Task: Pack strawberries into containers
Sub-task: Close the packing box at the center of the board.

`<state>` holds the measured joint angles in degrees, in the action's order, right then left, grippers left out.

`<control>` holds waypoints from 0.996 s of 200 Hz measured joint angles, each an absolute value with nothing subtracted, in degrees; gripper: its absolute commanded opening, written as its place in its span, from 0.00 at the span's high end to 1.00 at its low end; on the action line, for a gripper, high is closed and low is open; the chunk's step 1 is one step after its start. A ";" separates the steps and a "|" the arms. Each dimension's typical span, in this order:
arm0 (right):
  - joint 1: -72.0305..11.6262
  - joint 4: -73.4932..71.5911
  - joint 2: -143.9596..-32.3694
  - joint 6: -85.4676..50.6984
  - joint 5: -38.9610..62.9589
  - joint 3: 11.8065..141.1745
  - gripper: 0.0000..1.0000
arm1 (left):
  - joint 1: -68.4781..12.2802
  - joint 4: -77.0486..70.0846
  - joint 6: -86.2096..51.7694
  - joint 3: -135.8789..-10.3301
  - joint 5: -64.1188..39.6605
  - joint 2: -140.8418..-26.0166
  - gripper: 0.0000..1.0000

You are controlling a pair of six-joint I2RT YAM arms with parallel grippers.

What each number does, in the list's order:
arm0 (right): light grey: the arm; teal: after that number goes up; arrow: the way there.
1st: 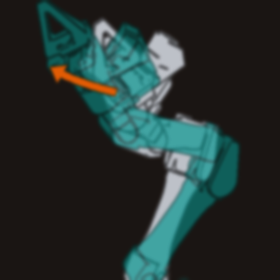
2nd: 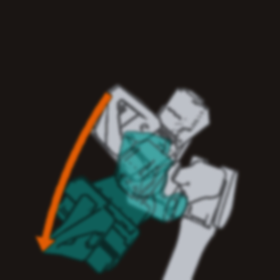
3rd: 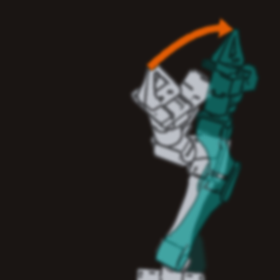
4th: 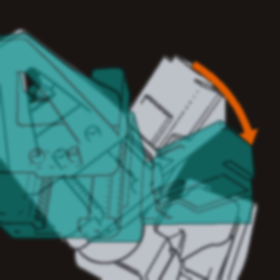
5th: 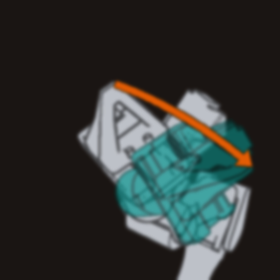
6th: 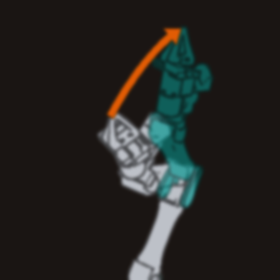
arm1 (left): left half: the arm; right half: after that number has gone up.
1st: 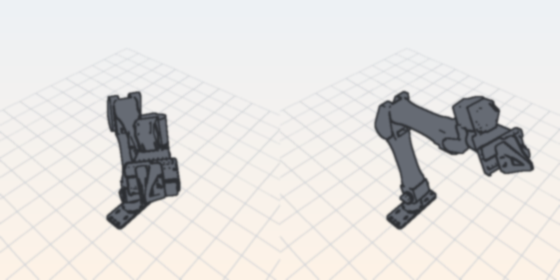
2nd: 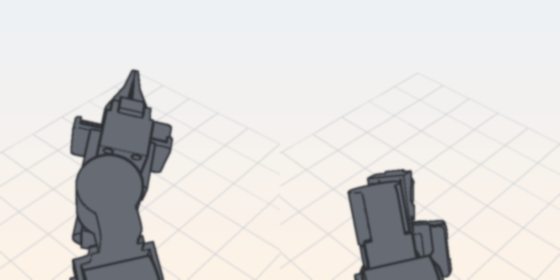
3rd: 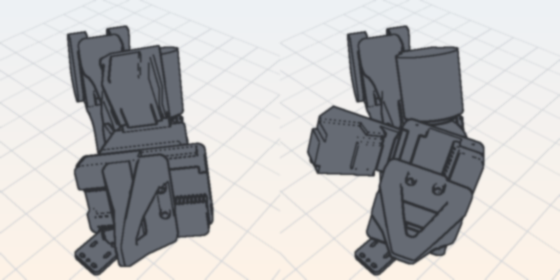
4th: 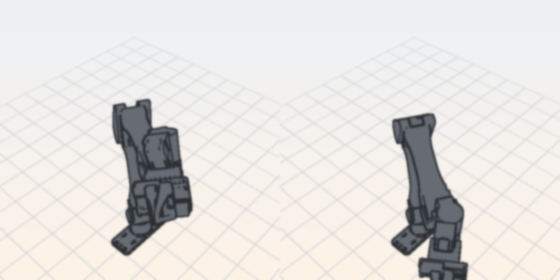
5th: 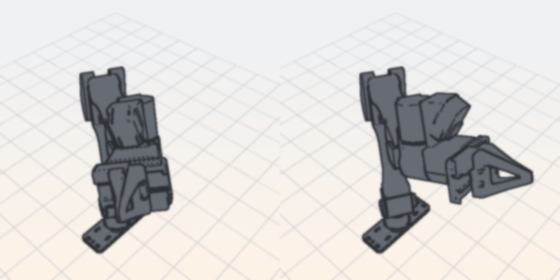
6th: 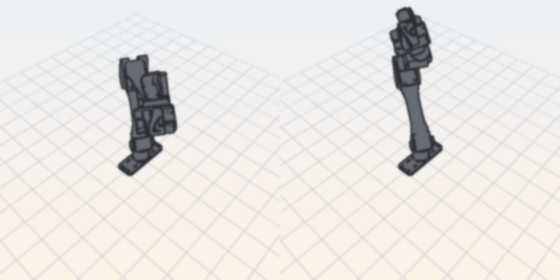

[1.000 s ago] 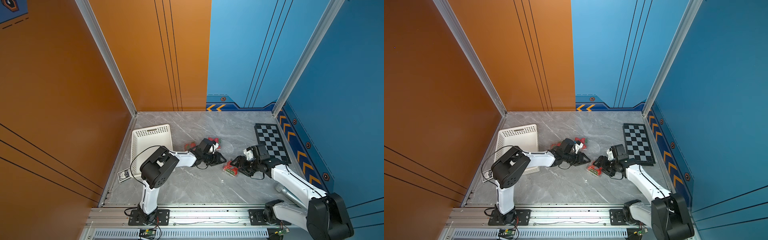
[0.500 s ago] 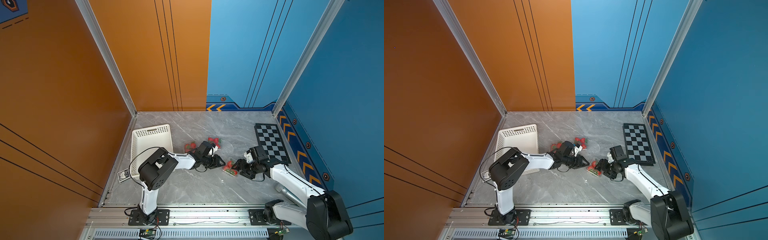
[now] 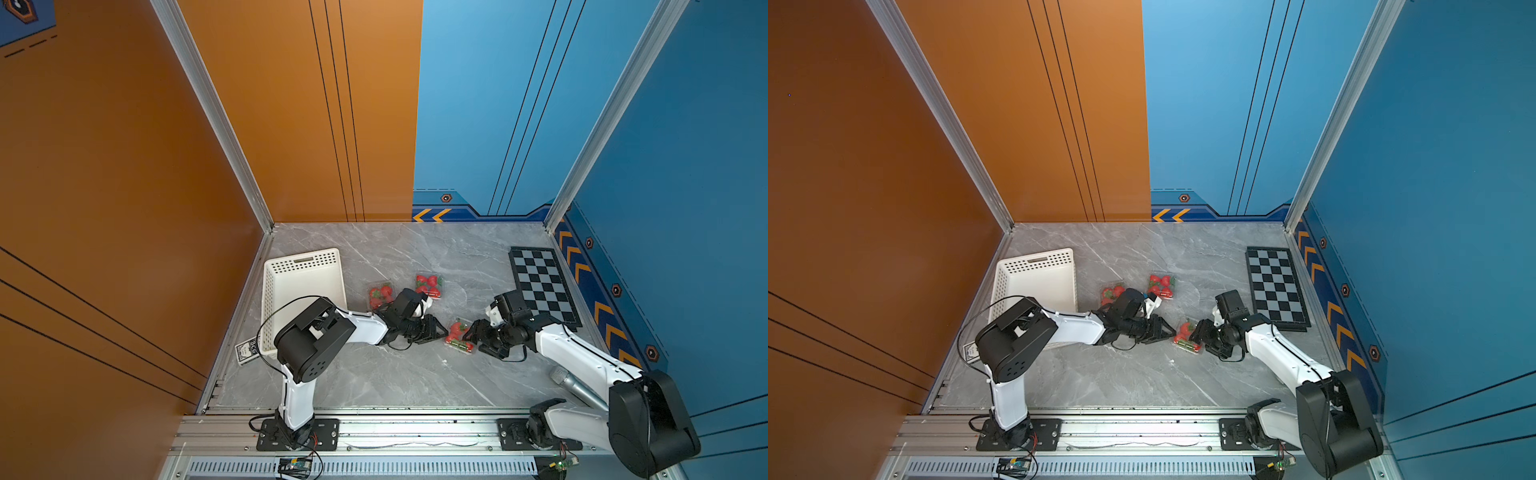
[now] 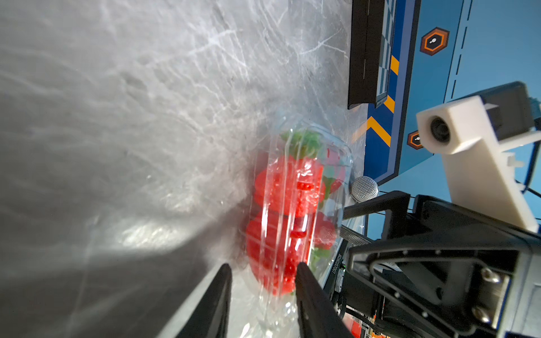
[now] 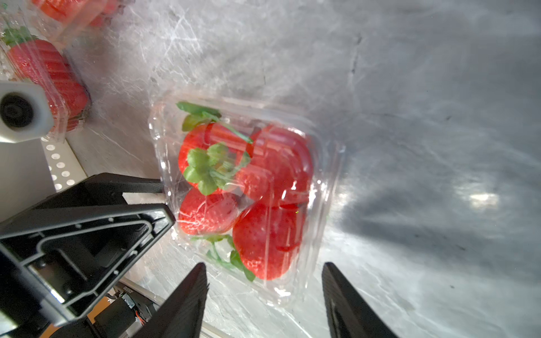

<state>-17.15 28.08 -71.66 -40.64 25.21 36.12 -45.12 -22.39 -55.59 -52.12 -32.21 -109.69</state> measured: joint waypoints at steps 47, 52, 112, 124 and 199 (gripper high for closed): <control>-17.50 28.03 -74.48 -40.45 25.21 36.88 0.40 | -45.25 -25.58 -57.45 -48.03 -32.18 -107.35 0.60; -17.50 28.01 -74.70 -40.45 25.21 37.06 0.40 | -45.34 -25.56 -57.54 -47.83 -32.18 -107.09 0.60; -19.09 27.27 -78.02 -40.45 25.26 38.57 0.41 | -46.00 -25.63 -58.19 -47.62 -32.18 -106.89 0.62; -19.33 27.03 -78.72 -40.45 25.26 38.85 0.41 | -46.06 -26.20 -58.37 -47.20 -32.16 -106.89 0.60; -20.38 25.71 -80.05 -40.45 25.28 39.38 0.41 | -46.22 -28.32 -59.75 -43.83 -31.75 -105.41 0.57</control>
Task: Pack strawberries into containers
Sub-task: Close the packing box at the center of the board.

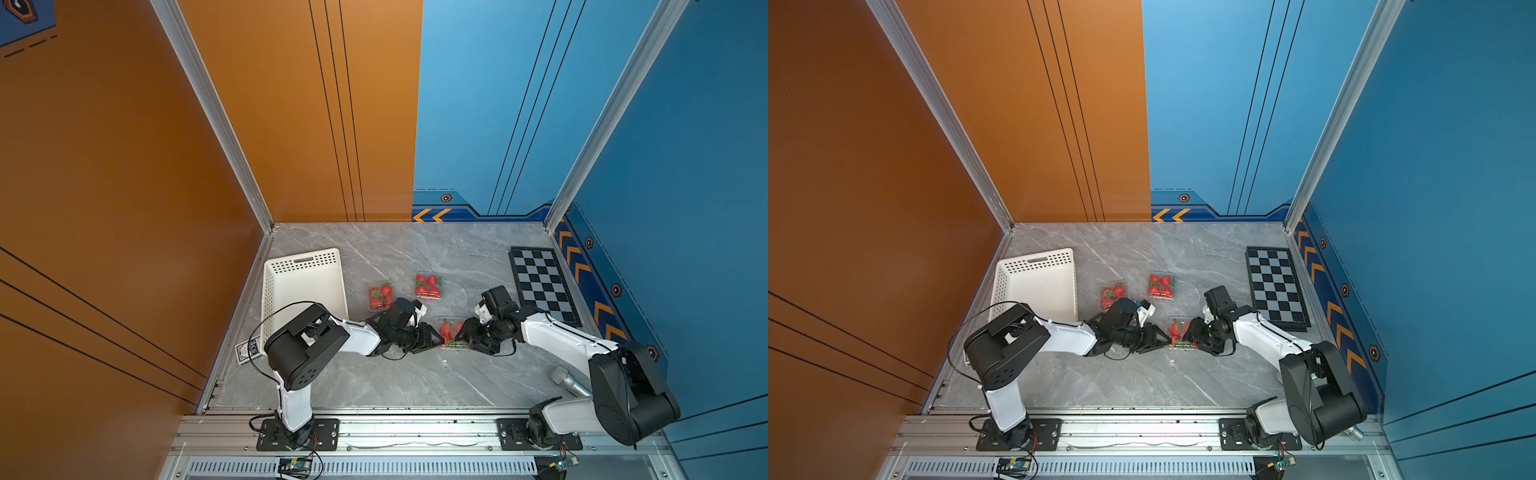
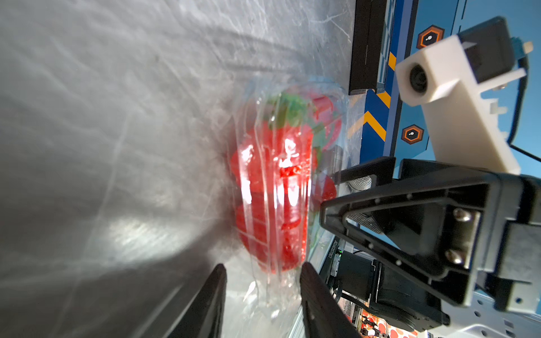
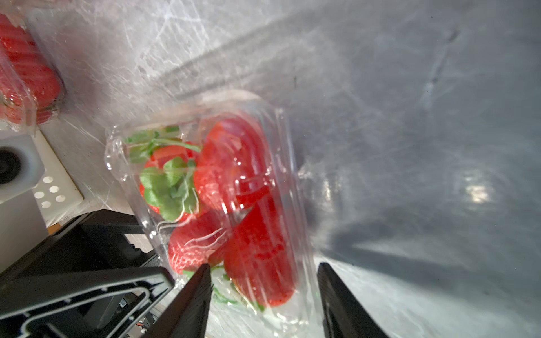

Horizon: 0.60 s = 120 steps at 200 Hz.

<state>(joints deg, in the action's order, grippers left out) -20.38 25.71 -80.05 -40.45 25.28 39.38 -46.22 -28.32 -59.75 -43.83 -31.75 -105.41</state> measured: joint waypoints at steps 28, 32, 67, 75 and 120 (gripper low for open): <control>-20.38 25.58 -80.05 -40.47 25.28 39.38 0.41 | -46.28 -30.30 -60.97 -42.44 -31.75 -104.86 0.58; -20.38 25.54 -80.05 -40.47 25.28 39.38 0.41 | -46.33 -30.39 -60.99 -42.30 -31.77 -104.75 0.58; -20.38 25.34 -80.05 -40.47 25.26 39.38 0.41 | -47.22 -31.09 -61.52 -42.11 -31.86 -104.47 0.63; -20.38 25.32 -80.05 -40.47 25.28 39.38 0.41 | -47.46 -31.44 -61.56 -42.11 -32.01 -104.47 0.64; -20.38 25.30 -80.05 -40.47 25.26 39.38 0.41 | -48.12 -32.23 -62.46 -42.11 -32.45 -105.01 0.73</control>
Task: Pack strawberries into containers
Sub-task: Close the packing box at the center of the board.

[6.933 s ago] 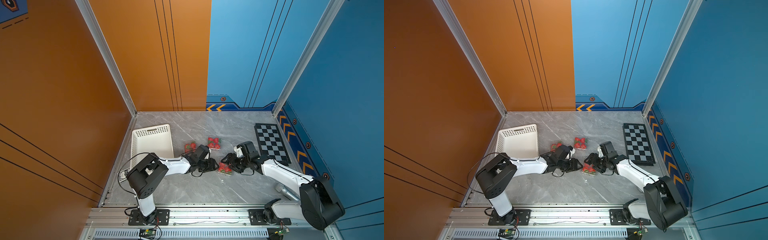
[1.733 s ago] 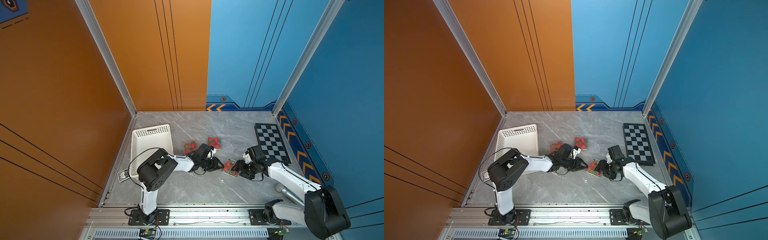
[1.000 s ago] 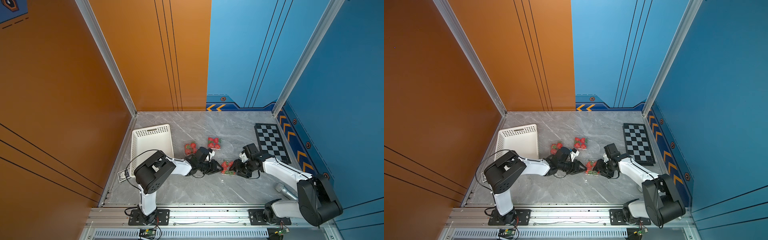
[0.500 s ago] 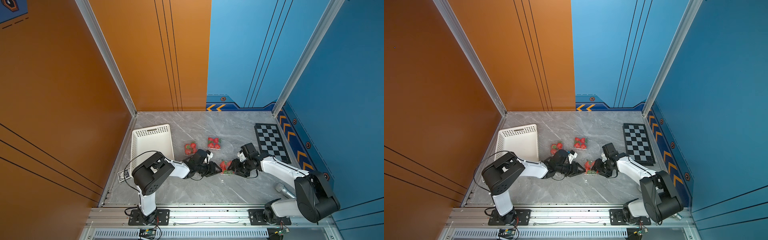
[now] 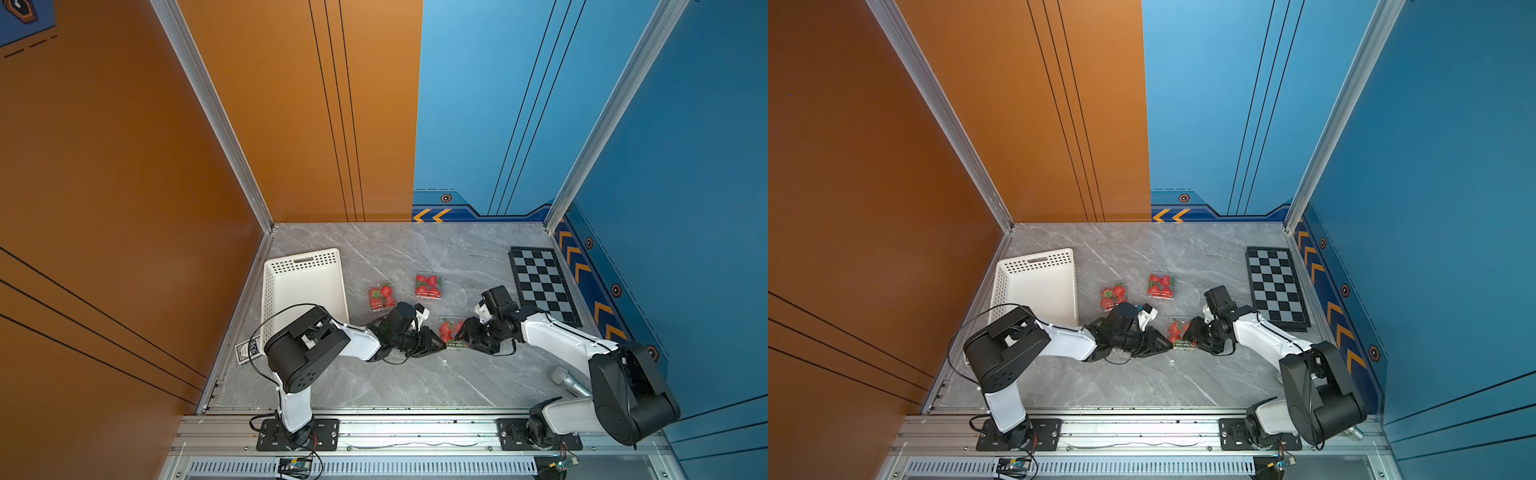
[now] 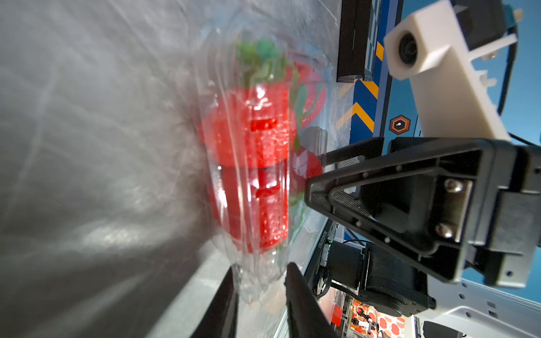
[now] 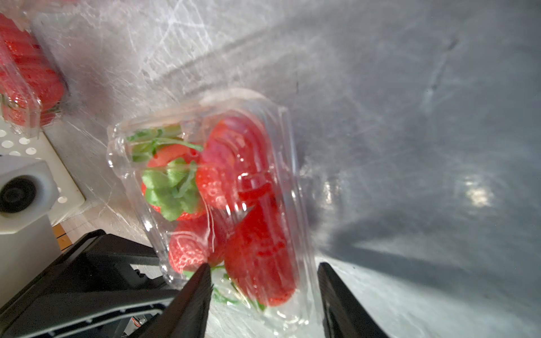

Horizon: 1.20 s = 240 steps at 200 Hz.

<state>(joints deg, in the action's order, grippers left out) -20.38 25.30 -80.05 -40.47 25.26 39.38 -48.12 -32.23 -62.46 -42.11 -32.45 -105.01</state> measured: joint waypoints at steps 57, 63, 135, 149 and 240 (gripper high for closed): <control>-20.36 25.32 -80.05 -40.47 25.19 39.38 0.40 | -48.12 -33.41 -62.70 -42.15 -32.88 -105.80 0.81; -20.36 25.32 -80.05 -40.47 25.19 39.38 0.40 | -48.12 -33.74 -62.85 -42.15 -33.01 -106.02 0.82; -20.32 25.43 -80.05 -40.45 24.36 39.38 0.36 | -48.03 -36.51 -64.18 -42.19 -33.54 -107.28 0.89; -20.32 25.43 -80.05 -40.47 24.38 39.38 0.35 | -48.01 -36.62 -64.20 -42.19 -33.56 -107.28 0.89; -20.32 24.99 -80.01 -40.47 25.19 39.38 0.32 | -46.92 -36.69 -64.36 -42.22 -34.15 -107.24 0.54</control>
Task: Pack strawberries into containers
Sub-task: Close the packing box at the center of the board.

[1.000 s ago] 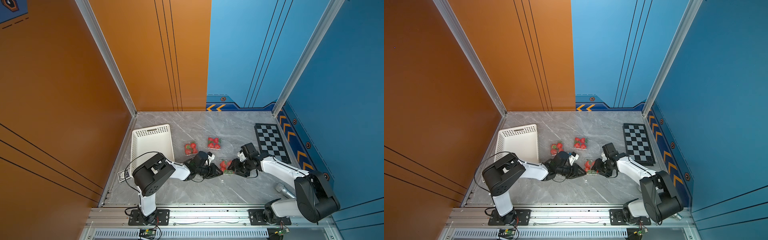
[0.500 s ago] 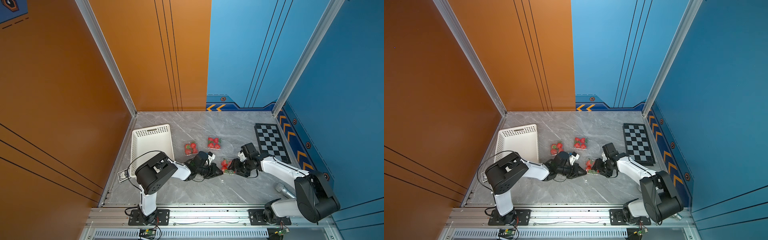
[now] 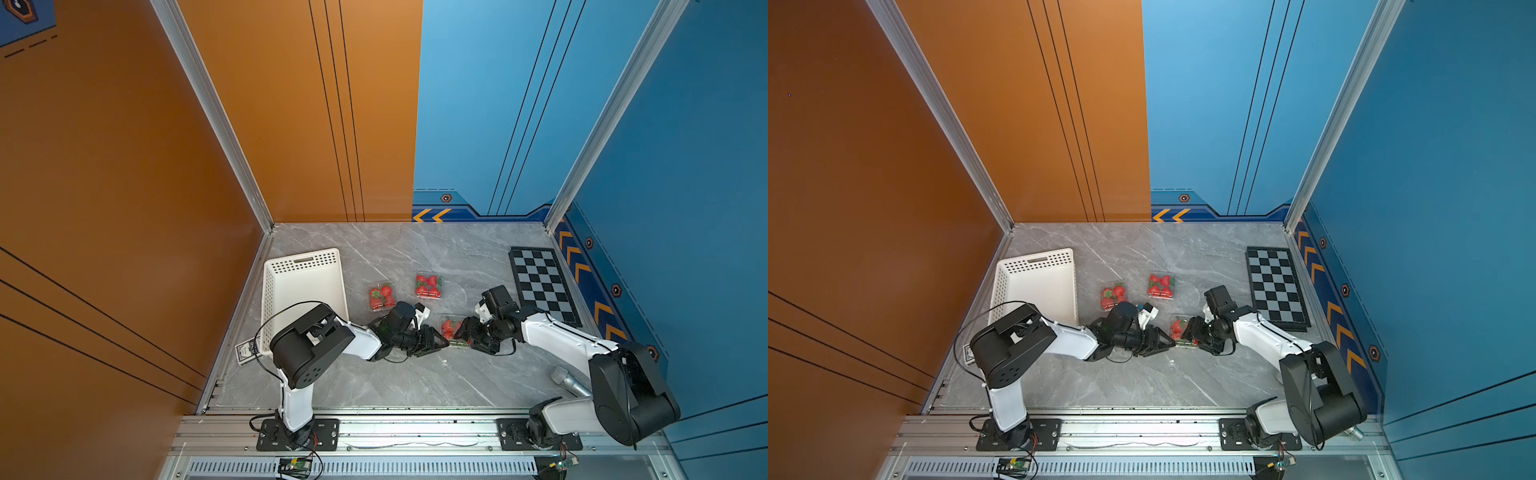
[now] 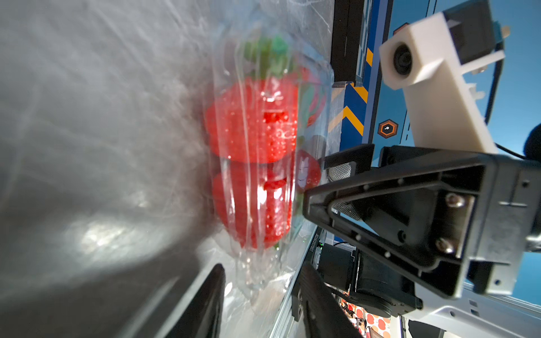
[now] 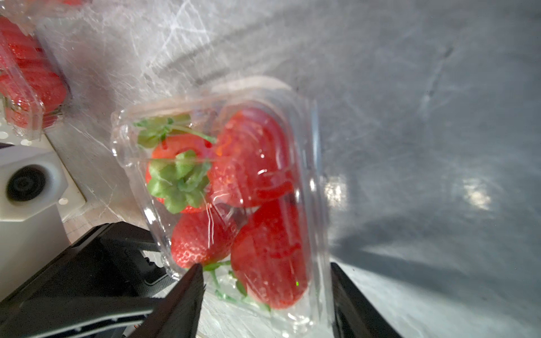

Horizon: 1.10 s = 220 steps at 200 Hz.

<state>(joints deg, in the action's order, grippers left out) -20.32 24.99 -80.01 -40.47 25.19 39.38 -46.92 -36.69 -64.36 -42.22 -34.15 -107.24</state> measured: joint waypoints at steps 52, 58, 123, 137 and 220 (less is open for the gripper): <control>-20.21 24.93 -79.99 -40.47 25.28 39.38 0.29 | -43.90 -36.64 -64.34 -42.68 -34.17 -107.18 0.50; -20.16 24.93 -79.94 -40.47 25.28 39.38 0.29 | -43.42 -36.69 -64.36 -42.98 -34.17 -107.18 0.50; -18.76 24.93 -78.83 -40.49 25.32 39.38 0.19 | -41.89 -36.71 -64.34 -45.06 -34.89 -107.18 0.50; -18.57 24.93 -78.48 -40.49 25.30 39.38 0.19 | -41.89 -36.69 -64.34 -45.06 -35.03 -107.18 0.50; -18.41 24.91 -78.43 -40.47 25.34 39.38 0.23 | -41.89 -36.69 -64.31 -46.78 -35.24 -109.30 0.50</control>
<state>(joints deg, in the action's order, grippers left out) -18.41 24.91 -78.43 -40.47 25.34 39.38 -41.89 -36.69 -64.31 -46.78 -35.24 -109.30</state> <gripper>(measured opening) 0.778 0.504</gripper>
